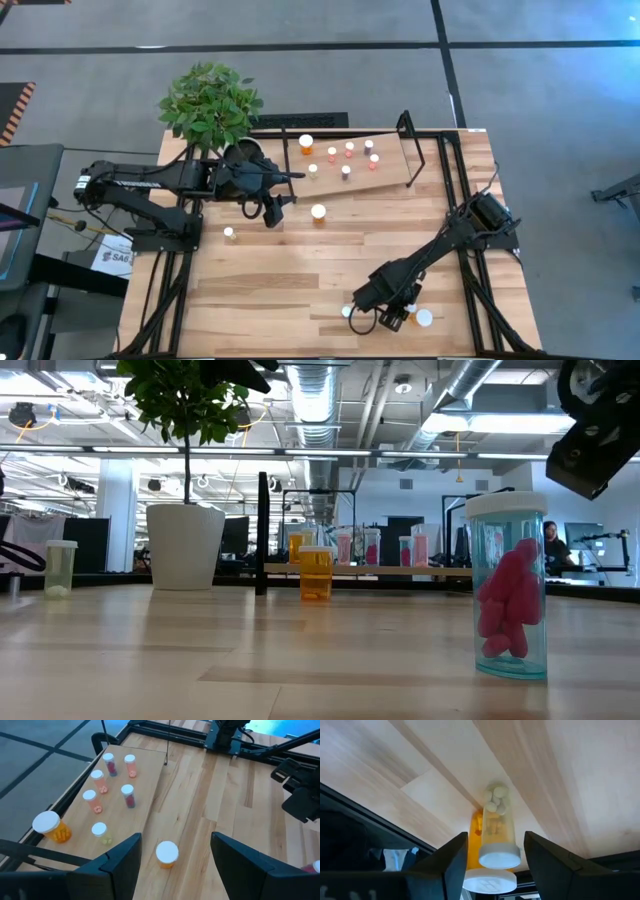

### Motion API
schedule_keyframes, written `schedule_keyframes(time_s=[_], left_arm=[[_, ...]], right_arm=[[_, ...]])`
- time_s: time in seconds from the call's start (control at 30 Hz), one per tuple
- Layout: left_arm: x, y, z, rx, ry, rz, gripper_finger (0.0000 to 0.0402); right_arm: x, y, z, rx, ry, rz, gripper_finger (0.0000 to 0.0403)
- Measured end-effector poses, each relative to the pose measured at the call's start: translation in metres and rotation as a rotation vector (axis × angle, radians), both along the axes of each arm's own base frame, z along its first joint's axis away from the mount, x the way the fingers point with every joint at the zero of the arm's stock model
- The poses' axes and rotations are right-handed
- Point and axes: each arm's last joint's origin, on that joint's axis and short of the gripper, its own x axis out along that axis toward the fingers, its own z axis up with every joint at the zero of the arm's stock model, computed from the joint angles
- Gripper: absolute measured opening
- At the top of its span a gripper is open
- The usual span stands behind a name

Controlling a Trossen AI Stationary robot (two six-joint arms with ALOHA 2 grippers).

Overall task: Pick and place medicine bottles onto shelf by color
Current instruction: Put the bottom yellow pill bottle on the shelf

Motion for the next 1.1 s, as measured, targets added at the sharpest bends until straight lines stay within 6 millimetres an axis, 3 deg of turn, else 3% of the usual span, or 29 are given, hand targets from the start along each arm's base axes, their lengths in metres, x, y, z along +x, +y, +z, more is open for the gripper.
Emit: schedule_keyframes(time_s=[0.43, 0.7, 0.9, 1.1], left_arm=[[0.000, 0.000, 0.000, 0.018, 0.011, -0.013, 0.0224], [-0.001, 0.001, -0.001, 0.020, 0.022, -0.009, 0.0224], [-0.002, 0.008, -0.002, 0.019, 0.034, 0.020, 0.0224], [-0.002, 0.013, -0.002, 0.018, 0.039, 0.038, 0.0224]], right_arm=[[0.000, 0.000, 0.000, -0.007, 0.004, -0.014, 0.0138], [0.007, -0.008, 0.003, 0.003, 0.013, -0.052, 0.0145], [0.020, -0.027, 0.018, 0.020, 0.006, -0.037, 0.0157], [0.028, -0.066, 0.032, -0.028, 0.049, 0.009, 0.0147]])
